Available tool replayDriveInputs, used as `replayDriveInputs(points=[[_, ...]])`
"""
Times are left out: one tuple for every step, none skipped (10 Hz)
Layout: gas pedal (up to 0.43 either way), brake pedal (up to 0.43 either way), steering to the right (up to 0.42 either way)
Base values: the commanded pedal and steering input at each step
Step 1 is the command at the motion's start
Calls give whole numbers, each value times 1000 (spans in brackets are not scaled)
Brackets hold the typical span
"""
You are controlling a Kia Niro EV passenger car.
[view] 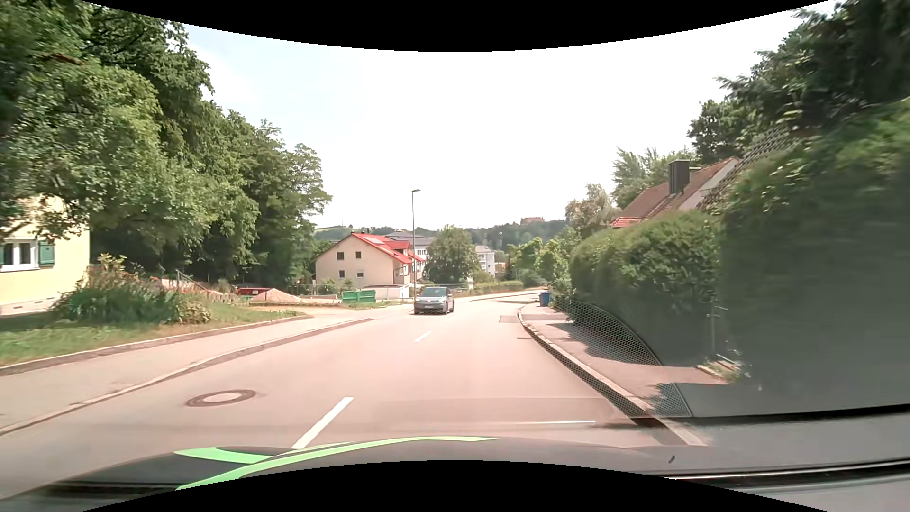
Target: Follow the waypoints while adhering to traffic rules and regulations
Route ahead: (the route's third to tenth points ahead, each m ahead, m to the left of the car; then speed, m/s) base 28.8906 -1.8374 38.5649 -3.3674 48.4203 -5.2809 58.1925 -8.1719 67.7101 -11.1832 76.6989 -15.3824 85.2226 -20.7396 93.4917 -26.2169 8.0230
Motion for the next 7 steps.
replayDriveInputs(points=[[0, 79, 29], [0, 79, 27], [0, 85, 26], [0, 85, 26], [0, 85, 26], [0, 85, 26], [0, 85, 26]])
